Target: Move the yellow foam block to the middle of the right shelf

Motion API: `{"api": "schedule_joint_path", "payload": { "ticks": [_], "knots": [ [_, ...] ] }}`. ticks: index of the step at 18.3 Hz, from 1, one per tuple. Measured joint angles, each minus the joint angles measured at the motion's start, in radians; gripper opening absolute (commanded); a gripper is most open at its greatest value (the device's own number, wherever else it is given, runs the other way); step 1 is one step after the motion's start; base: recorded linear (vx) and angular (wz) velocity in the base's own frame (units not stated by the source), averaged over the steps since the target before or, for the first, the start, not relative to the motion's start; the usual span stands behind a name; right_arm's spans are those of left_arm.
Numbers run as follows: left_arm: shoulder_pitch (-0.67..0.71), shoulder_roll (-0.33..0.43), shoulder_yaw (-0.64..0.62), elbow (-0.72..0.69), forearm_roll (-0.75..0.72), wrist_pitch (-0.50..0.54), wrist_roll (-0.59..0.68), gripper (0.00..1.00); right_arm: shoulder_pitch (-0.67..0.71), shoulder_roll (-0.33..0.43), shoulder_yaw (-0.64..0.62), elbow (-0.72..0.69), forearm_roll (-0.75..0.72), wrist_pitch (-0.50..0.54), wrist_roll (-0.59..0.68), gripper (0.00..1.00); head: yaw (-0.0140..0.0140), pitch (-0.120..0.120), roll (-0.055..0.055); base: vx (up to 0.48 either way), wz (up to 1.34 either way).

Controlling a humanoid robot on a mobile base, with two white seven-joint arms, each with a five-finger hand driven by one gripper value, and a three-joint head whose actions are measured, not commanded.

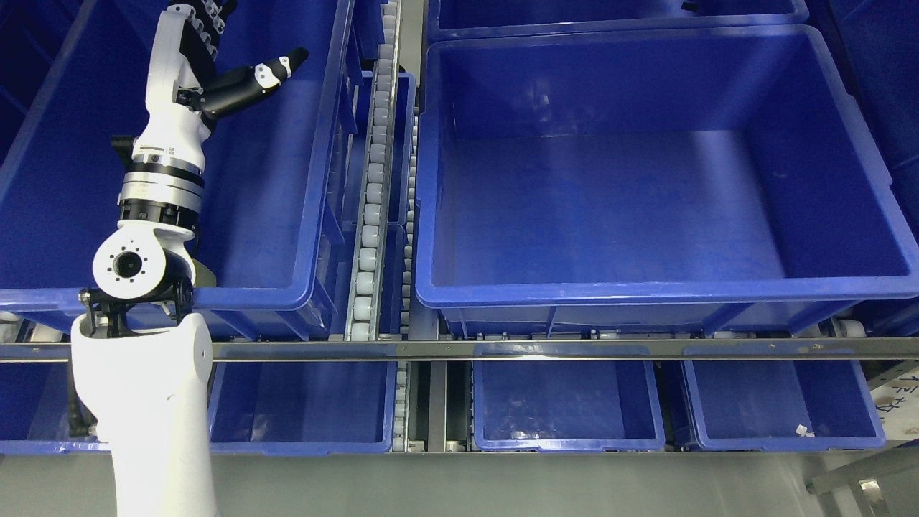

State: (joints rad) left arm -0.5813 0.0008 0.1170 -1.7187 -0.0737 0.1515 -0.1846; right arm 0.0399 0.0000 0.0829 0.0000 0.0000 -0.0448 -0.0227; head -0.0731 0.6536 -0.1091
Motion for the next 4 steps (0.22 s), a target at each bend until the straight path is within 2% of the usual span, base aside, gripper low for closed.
{"api": "schedule_joint_path", "payload": {
  "ticks": [4],
  "knots": [
    [0.000,0.000,0.003,-0.001,0.000,0.001,0.000,1.00,0.000,0.000,0.000,0.000,0.000,0.000,0.003,1.00,0.0000,0.000,0.000,-0.009,0.00]
  ]
}}
